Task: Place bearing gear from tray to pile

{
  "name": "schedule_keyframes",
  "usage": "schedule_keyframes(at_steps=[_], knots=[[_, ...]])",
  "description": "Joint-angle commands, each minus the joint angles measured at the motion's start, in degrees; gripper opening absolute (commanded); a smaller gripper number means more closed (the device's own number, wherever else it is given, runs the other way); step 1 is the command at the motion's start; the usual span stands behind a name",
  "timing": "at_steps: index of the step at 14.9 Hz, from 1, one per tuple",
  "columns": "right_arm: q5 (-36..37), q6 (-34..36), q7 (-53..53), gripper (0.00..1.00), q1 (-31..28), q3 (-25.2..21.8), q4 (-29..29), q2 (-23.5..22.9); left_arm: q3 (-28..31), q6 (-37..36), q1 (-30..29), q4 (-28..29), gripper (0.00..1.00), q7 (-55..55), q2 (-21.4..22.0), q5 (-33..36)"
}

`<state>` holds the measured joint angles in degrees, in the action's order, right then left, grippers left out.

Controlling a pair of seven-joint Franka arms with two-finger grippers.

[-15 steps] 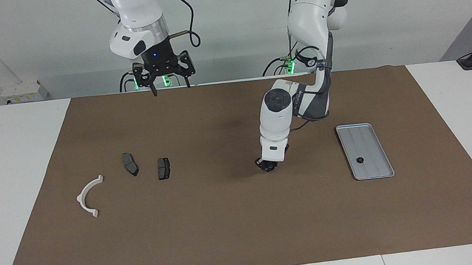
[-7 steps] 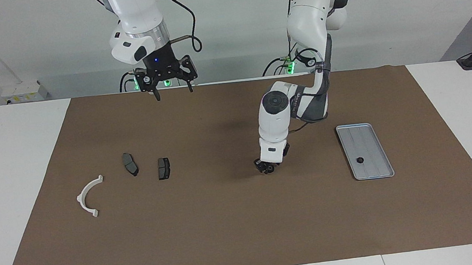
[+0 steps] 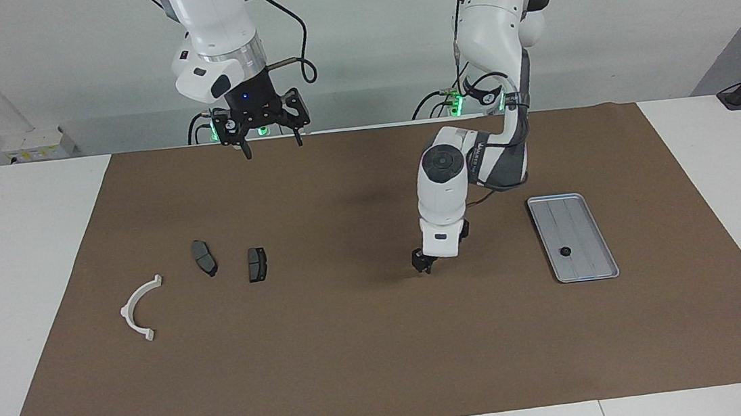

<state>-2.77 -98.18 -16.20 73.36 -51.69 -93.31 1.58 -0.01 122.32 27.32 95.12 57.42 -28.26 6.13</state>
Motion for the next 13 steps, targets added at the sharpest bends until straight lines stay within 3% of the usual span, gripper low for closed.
schedule_keyframes(at_steps=[1, 8, 13], knots=[[-1.18, -3.06, -0.59, 1.0, 0.56, -0.52, -0.91, -2.01, -0.26, -2.52, -4.27, 0.15, 0.69, -5.45, 1.8, 1.17], [-8.12, -11.32, -1.99, 0.99, 0.56, -0.26, -0.82, -11.67, -0.43, -3.85, -18.42, 2.34, 0.66, -32.07, 5.32, 0.99], [-11.46, -13.53, 0.02, 0.99, 0.74, 0.71, -0.47, -18.27, -0.7, 3.09, -23.09, 7.87, 0.62, -41.14, 6.38, 0.55]])
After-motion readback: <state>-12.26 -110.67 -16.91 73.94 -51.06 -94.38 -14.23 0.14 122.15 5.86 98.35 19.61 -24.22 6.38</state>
